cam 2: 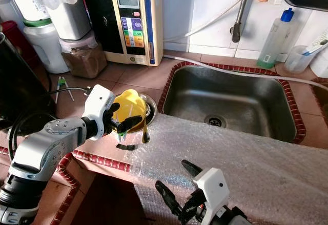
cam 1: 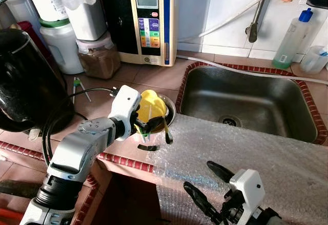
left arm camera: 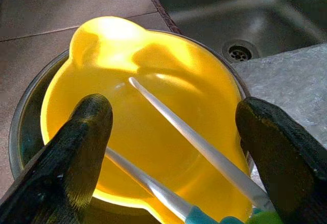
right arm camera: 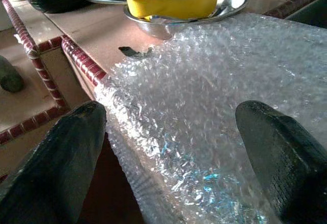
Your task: Kitchen organization
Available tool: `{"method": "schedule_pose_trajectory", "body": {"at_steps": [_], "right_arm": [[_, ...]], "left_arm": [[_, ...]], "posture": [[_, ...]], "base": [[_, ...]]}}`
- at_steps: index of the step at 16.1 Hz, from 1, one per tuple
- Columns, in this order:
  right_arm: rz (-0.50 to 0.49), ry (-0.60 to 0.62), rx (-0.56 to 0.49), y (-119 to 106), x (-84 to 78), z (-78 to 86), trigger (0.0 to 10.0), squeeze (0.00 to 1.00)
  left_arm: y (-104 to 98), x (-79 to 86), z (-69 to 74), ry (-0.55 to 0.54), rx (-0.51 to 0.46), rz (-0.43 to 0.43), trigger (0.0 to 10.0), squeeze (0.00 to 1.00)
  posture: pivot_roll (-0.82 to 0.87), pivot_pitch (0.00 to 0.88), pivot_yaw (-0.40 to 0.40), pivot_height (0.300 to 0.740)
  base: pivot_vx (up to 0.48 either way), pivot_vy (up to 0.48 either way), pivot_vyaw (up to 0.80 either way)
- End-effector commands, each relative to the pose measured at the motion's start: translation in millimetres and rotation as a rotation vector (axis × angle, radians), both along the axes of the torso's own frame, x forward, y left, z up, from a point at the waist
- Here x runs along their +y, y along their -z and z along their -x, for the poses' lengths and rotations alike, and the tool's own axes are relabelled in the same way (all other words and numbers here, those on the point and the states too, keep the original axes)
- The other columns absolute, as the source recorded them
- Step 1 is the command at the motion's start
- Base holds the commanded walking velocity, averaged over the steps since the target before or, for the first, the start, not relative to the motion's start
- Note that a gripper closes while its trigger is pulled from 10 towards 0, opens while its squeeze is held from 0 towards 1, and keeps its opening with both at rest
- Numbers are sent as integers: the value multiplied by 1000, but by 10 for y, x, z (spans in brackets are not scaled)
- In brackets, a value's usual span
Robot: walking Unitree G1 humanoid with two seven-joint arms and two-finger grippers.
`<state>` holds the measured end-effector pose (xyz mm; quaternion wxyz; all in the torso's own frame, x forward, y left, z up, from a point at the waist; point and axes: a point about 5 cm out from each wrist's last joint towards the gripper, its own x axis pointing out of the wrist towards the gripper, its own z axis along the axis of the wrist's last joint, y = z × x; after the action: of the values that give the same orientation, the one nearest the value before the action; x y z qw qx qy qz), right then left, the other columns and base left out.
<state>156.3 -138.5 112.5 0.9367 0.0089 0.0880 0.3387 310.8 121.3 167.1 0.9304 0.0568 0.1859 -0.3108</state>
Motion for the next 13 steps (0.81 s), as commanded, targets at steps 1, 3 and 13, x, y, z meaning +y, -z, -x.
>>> {"method": "schedule_pose_trajectory", "body": {"at_steps": [1, 3, 13], "right_arm": [[-2, -7, -20, -46, 24, 3, 10000, 0], [1, -7, -22, -49, 29, 5, 10000, 0], [20, 4, -26, -38, 25, -7, 10000, 0]], "left_arm": [[25, -3, -15, -15, 22, -29, 10000, 0], [36, -13, -18, -18, 25, -32, 5608, 0], [-25, -89, -54, 8, 8, -10, 0, 0]], "posture": [[1, 59, 75, 740], [0, 60, 76, 740], [-5, 57, 85, 740]], "base": [[0, 0, 0], [0, 0, 0], [0, 0, 0]]}}
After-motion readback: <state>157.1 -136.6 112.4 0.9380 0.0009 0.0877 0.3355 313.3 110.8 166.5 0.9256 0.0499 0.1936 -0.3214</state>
